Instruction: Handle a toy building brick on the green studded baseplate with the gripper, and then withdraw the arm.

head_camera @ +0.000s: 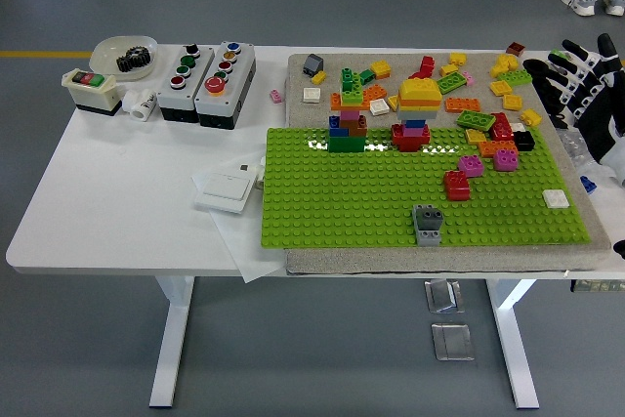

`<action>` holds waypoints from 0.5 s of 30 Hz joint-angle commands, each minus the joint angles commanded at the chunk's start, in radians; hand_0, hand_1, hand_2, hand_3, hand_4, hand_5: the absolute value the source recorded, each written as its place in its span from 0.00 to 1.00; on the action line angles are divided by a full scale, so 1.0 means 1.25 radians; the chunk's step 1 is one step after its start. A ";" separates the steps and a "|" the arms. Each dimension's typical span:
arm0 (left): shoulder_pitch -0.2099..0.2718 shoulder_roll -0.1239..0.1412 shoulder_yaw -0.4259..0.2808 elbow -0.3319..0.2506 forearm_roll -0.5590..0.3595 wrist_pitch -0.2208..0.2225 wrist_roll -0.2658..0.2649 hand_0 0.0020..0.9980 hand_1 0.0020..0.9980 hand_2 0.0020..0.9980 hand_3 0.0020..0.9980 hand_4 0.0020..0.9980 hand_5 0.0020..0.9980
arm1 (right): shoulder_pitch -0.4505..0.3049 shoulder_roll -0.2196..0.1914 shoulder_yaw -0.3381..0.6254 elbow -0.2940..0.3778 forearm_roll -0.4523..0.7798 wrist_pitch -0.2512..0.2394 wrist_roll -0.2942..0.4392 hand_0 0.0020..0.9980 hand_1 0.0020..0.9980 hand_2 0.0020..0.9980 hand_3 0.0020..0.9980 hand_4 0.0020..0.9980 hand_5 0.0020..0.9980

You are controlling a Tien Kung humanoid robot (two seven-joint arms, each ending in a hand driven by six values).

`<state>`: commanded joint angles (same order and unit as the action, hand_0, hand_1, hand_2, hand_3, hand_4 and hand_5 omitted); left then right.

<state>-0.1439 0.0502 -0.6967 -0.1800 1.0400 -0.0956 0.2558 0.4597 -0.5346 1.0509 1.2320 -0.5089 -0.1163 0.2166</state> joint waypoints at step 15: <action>0.002 -0.001 0.014 0.000 -0.010 -0.002 -0.004 0.78 0.71 0.60 0.54 0.53 0.55 | 0.033 0.024 0.004 -0.073 -0.019 -0.003 0.003 0.88 0.83 0.84 0.86 1.00 0.97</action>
<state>-0.1412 0.0484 -0.6787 -0.1800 1.0279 -0.0978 0.2514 0.5013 -0.5044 1.0559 1.1408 -0.5329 -0.1201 0.2206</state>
